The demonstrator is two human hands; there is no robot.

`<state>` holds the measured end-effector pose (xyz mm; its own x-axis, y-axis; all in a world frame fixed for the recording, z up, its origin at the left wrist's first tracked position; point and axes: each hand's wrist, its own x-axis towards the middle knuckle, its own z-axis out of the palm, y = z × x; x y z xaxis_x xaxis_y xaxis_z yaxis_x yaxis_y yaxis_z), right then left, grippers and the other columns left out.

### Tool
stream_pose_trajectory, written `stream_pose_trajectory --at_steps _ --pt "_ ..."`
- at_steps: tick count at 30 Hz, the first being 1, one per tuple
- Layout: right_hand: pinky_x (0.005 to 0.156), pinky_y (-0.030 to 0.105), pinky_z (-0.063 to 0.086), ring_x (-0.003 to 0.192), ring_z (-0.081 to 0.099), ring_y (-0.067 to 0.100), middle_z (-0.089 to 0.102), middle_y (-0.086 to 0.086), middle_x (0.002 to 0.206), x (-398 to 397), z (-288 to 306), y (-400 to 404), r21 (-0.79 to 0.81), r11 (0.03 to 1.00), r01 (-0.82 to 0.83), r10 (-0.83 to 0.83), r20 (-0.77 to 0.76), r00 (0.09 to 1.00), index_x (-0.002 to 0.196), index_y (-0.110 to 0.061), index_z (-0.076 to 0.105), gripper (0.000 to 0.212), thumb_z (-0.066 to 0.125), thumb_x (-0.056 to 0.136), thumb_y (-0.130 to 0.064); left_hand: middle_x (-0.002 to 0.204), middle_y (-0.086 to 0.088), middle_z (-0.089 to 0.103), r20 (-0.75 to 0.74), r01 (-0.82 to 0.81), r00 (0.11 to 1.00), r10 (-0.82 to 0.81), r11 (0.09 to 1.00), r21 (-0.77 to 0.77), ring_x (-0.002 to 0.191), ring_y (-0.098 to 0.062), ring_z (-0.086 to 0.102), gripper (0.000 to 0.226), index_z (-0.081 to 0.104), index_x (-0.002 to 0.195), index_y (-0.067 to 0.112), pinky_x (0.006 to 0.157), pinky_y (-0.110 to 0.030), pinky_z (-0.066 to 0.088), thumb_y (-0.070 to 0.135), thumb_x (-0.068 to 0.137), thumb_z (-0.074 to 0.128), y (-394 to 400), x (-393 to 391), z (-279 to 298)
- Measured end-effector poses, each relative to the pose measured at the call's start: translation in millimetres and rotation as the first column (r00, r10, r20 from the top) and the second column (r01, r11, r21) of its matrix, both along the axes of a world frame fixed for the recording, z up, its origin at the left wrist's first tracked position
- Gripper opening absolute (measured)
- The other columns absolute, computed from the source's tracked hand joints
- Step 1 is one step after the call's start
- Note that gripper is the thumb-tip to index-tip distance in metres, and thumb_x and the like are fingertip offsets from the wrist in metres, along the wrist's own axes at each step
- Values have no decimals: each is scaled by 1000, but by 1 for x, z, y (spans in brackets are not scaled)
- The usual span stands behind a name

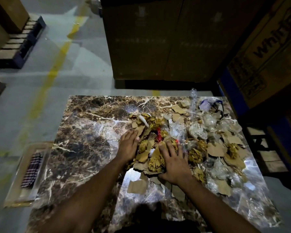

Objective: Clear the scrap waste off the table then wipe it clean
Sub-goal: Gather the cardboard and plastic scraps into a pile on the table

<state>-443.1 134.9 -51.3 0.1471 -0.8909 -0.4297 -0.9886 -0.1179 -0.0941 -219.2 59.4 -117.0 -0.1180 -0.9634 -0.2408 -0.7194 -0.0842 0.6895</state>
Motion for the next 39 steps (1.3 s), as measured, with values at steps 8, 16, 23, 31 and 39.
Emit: stream_pose_trajectory --at_steps 8,16,23,31,39 --pt "119 69 13 152 -8 47 -14 0 168 3 2 3 1 1000 -8 8 -4 1000 159 -29 -7 126 75 71 -67 149 -2 52 -387 102 921 -43 986 133 137 -20 47 38 54 144 28 106 -27 36 34 107 46 10 -27 19" --pt "118 69 9 152 -12 45 -10 4 169 1 6 3 33 999 10 -12 60 998 158 -18 5 122 78 70 -61 164 7 18 -249 191 948 -196 981 -44 151 -16 18 51 45 146 36 119 -37 21 56 101 33 31 -50 23" --pt "125 56 2 155 -13 32 -8 13 169 -11 -2 5 111 968 223 -248 350 903 158 -7 -6 131 75 74 -65 163 22 19 -124 271 952 -282 958 -96 152 -17 8 73 23 150 47 118 -48 20 79 88 43 63 -79 35" --pt "118 44 34 148 28 25 18 2 164 -30 3 11 158 917 367 -369 684 630 153 -42 -7 137 90 57 -38 167 23 -3 176 364 922 -344 926 -95 152 -23 -4 71 4 150 62 117 -60 22 82 86 27 70 -85 31" --pt "118 49 31 155 2 25 -15 -13 167 -44 5 19 109 920 377 -341 697 631 155 -47 -17 145 92 61 -34 146 -2 39 312 360 894 -321 930 -74 148 -29 11 80 26 152 48 113 -56 32 86 83 17 70 -86 29"
